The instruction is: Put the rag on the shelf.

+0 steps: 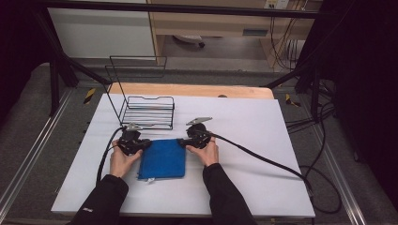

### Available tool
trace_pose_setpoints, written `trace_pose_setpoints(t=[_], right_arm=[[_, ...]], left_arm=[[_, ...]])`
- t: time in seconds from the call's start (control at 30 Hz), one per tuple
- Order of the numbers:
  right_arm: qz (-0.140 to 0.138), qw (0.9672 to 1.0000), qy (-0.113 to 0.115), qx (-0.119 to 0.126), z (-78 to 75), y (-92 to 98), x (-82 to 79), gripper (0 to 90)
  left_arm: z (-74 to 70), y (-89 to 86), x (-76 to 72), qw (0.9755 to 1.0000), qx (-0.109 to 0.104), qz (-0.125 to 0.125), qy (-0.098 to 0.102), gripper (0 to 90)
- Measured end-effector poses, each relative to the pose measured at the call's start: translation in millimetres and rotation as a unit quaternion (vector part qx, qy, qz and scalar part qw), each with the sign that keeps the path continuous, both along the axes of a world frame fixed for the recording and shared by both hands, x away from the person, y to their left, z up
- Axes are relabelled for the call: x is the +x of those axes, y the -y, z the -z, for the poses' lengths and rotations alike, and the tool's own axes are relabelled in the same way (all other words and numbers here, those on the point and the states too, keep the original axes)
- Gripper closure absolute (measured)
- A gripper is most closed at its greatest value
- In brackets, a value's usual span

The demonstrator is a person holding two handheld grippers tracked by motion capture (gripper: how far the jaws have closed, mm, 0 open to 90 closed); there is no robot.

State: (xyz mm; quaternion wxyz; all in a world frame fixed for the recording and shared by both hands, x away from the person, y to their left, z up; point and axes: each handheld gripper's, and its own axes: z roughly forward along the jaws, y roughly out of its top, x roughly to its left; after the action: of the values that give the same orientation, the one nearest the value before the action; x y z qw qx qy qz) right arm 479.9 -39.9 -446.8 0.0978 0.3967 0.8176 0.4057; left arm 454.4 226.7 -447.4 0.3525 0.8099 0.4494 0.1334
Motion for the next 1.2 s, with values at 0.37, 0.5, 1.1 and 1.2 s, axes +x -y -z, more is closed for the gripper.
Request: trace_pose_setpoints(t=[0.37,0.5,1.1,1.2], right_arm=[[-0.007,0.9991,-0.042,0.006,4.5,-1.7,-1.5,71.3],[-0.005,0.9985,-0.053,0.012,5.2,-2.1,-0.9,77.2],[-0.005,0.9980,-0.054,0.033,-2.2,-0.8,-4.0,86.3],[-0.005,0.9982,-0.042,0.043,-8.5,0.0,-7.9,86.3]], left_arm=[[0.3,-0.8,0.0,1.0000,-0.001,0.000,0.000,82.0],[0.4,-1.1,0.0,1.0000,-0.002,0.001,0.001,82.0],[-6.9,-11.3,-2.5,0.9988,-0.049,-0.007,0.000,83.8],[-14.5,-14.5,-7.9,0.9981,-0.059,-0.006,0.018,84.0]])
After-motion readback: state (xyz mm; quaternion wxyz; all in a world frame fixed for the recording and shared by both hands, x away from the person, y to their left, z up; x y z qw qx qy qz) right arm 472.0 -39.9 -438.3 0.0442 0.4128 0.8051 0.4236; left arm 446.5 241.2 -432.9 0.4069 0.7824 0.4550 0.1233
